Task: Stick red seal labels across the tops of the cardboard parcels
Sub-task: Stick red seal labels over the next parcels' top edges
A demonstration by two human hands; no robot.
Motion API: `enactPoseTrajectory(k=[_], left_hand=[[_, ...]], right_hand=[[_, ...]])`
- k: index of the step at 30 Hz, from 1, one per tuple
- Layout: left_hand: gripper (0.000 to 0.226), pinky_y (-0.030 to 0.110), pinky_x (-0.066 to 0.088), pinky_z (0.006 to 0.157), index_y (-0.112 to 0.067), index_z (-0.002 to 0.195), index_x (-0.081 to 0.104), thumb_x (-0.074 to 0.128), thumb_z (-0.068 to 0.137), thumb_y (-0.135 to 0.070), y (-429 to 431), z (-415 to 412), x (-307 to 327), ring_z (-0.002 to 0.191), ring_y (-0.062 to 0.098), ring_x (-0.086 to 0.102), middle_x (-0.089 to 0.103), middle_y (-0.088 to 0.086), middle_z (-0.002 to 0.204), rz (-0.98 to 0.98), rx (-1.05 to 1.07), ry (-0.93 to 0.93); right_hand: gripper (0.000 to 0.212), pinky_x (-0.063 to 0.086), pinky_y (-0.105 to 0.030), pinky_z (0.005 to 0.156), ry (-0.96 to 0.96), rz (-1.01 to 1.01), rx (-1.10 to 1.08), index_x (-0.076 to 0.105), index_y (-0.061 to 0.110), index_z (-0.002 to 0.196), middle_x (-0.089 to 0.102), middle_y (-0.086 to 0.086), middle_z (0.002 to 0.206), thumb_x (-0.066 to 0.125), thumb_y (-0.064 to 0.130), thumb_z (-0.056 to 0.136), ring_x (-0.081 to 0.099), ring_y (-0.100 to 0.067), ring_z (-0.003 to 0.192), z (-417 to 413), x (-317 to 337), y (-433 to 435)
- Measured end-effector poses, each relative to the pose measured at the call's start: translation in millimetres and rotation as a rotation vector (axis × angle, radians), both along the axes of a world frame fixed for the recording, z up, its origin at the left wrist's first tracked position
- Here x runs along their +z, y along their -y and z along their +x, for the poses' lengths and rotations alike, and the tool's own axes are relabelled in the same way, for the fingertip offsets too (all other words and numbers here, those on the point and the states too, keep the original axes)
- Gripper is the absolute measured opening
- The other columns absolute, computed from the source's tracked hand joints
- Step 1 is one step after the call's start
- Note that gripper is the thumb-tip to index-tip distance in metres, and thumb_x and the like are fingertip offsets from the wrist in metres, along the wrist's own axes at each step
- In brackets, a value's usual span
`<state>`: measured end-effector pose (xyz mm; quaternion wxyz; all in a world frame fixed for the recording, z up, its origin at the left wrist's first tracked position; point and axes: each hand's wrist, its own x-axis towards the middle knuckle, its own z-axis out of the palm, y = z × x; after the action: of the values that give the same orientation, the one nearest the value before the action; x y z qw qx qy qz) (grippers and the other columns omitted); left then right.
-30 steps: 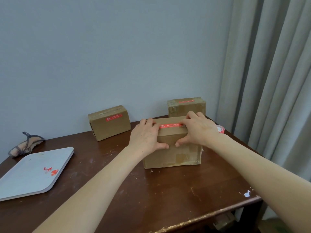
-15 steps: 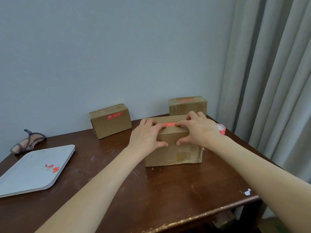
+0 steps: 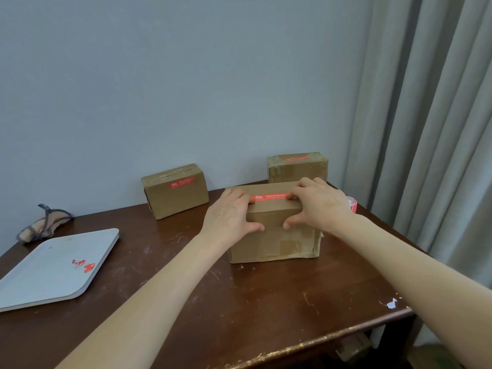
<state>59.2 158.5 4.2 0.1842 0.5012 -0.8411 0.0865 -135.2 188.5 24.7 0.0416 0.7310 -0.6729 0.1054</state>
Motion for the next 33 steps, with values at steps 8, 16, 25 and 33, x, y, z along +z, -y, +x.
enactPoseTrajectory(k=[8, 16, 25, 33], left_hand=[[0.063, 0.028, 0.046, 0.087, -0.022, 0.124, 0.052, 0.065, 0.075, -0.059, -2.1, 0.3, 2.2, 0.119, 0.011, 0.041, 0.051, -0.008, 0.124, -0.01, 0.003, 0.024], [0.075, 0.024, 0.04, 0.089, -0.022, 0.132, 0.044, 0.067, 0.072, -0.061, -4.4, 13.4, 2.5, 0.122, 0.012, 0.039, 0.047, -0.006, 0.129, -0.035, 0.038, -0.047], [0.069, 0.026, 0.037, 0.092, -0.035, 0.133, 0.047, 0.058, 0.074, -0.068, 0.2, -1.3, -1.7, 0.121, 0.013, 0.039, 0.046, -0.008, 0.129, -0.069, 0.022, 0.058], [0.067, 0.024, 0.041, 0.081, -0.032, 0.132, 0.049, 0.059, 0.075, -0.066, 0.1, 0.3, 2.9, 0.123, 0.01, 0.038, 0.047, -0.01, 0.128, -0.035, 0.033, 0.068]], right_hand=[[0.072, 0.045, -0.035, 0.08, 0.003, -0.002, -0.009, 0.054, 0.029, 0.128, 0.049, 0.006, 0.121, 0.071, 0.065, 0.068, 0.042, -0.017, 0.116, -0.1, -0.4, -0.6], [0.087, 0.043, -0.033, 0.087, 0.007, -0.045, 0.043, 0.035, 0.031, 0.142, 0.042, 0.003, 0.132, 0.071, 0.062, 0.07, 0.036, -0.019, 0.125, -4.8, -8.0, -1.4], [0.075, 0.042, -0.033, 0.088, -0.051, -0.053, 0.05, 0.041, 0.043, 0.14, 0.042, 0.002, 0.125, 0.062, 0.069, 0.073, 0.038, -0.02, 0.118, 0.1, -8.2, 0.5], [0.069, 0.04, -0.029, 0.074, -0.021, -0.066, 0.028, 0.053, 0.033, 0.13, 0.049, 0.009, 0.123, 0.067, 0.066, 0.071, 0.042, -0.014, 0.117, -3.8, -6.6, -0.7]])
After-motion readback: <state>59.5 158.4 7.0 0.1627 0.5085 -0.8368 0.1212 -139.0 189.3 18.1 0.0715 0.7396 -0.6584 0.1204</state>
